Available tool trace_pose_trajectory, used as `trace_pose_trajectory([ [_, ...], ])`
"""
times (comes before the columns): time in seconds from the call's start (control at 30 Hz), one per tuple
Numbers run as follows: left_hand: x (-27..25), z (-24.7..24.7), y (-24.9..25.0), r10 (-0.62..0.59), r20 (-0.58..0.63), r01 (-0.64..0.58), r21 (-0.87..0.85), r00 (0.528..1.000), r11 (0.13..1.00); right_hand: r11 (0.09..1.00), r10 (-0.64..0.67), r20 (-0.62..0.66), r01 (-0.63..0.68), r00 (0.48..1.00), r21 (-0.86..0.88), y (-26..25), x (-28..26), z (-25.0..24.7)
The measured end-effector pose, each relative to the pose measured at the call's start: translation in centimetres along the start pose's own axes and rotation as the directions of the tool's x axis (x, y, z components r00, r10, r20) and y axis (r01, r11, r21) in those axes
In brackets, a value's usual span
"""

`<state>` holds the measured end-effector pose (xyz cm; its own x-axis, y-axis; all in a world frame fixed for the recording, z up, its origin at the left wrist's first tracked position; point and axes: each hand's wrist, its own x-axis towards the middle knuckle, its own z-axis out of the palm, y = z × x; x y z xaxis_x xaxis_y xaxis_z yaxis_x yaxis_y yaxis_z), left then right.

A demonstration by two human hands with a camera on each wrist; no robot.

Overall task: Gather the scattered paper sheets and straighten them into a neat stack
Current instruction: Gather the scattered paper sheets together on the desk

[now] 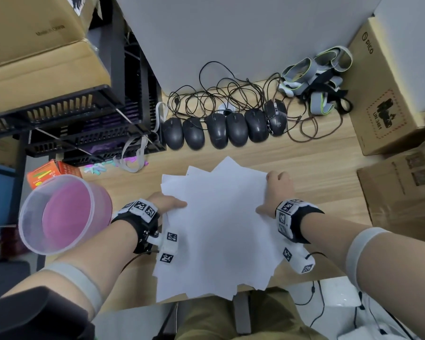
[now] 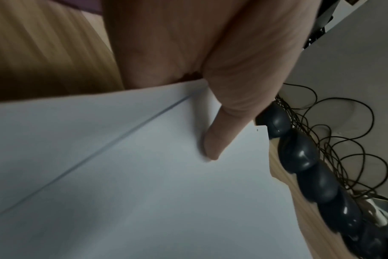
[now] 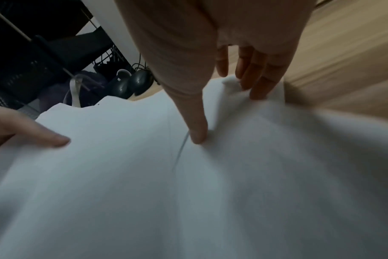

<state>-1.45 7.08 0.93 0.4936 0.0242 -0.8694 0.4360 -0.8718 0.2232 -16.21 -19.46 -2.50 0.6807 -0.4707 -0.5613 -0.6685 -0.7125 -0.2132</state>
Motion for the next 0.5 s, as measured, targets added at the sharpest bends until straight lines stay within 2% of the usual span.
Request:
trace_pose_trajectory([
  [0.1, 0.0, 1.1, 0.8, -0.004, 0.017, 0.006, -0.061, 1.000, 0.998, 0.993, 0.058, 0.088, -0.067, 0.994, 0.095, -0.5, 0.2, 0.1],
  [0.27, -0.8, 1.6, 1.5, -0.031, 0.123, 0.065, -0.281, 0.992, 0.958, 0.964, -0.025, 0.168, -0.020, 0.985, 0.266, 0.2, 0.2, -0.9],
  [0.3, -0.9, 1.5, 1.5, -0.036, 0.142, 0.079, -0.310, 0.989, 0.947, 0.931, -0.018, 0.177, -0.048, 0.984, 0.361, 0.3, 0.1, -1.2],
  [0.4, -1.5, 1.1, 1.8, -0.021, 0.171, 0.095, -0.438, 0.985, 0.894, 0.749, -0.013, 0.277, -0.174, 0.961, 0.639, 0.8, -0.6, -2.4],
  [0.43, -1.7, 1.0, 2.0, -0.008, 0.170, 0.085, -0.452, 0.985, 0.888, 0.698, -0.032, 0.326, -0.212, 0.945, 0.684, 1.0, -0.7, -2.6],
  [0.5, -1.9, 0.6, 2.2, 0.006, 0.147, 0.062, -0.454, 0.989, 0.889, 0.660, -0.079, 0.395, -0.249, 0.915, 0.709, 1.3, -0.9, -2.8],
])
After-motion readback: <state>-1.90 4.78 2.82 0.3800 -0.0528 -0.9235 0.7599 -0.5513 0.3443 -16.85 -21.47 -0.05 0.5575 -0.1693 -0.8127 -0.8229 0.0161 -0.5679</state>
